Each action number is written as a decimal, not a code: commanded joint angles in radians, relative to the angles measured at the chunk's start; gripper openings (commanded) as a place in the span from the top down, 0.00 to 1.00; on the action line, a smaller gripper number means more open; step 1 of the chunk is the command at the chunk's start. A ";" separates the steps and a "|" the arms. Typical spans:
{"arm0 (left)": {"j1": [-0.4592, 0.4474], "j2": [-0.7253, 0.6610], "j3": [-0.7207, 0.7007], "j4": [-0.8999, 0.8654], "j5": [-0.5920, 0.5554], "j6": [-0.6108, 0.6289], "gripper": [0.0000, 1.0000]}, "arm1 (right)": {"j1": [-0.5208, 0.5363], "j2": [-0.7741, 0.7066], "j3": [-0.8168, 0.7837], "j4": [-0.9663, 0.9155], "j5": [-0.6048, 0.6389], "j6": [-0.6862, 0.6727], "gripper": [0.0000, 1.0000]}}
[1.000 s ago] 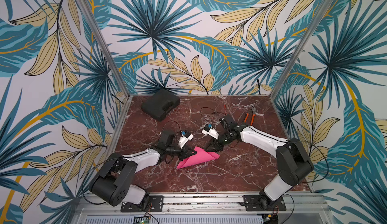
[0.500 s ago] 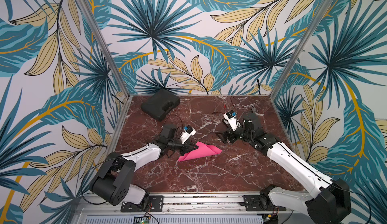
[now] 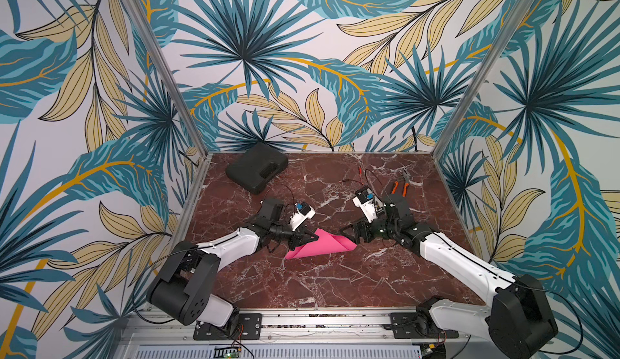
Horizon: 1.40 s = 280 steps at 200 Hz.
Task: Fold the square paper diagonally
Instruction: Fold the paper at the center of the board.
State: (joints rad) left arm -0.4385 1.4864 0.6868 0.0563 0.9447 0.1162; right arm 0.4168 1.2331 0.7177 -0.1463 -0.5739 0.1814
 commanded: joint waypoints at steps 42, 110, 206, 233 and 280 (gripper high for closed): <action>0.006 0.067 0.072 -0.050 0.057 0.057 1.00 | 0.010 0.107 -0.050 0.100 -0.154 0.071 0.31; 0.008 0.095 0.095 -0.085 0.065 0.076 1.00 | 0.019 0.200 -0.046 0.146 -0.183 0.067 0.43; 0.009 0.102 0.100 -0.090 0.054 0.068 1.00 | 0.057 0.274 -0.008 0.164 -0.210 0.069 0.62; 0.008 0.110 0.104 -0.096 0.051 0.066 1.00 | 0.067 0.282 0.007 0.136 -0.201 0.049 0.69; 0.008 0.130 0.112 -0.108 0.045 0.064 1.00 | 0.079 0.291 0.030 0.088 -0.180 0.015 0.76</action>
State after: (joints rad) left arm -0.4339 1.6009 0.7586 -0.0402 0.9874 0.1715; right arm 0.4866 1.5085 0.7235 -0.0132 -0.7631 0.2321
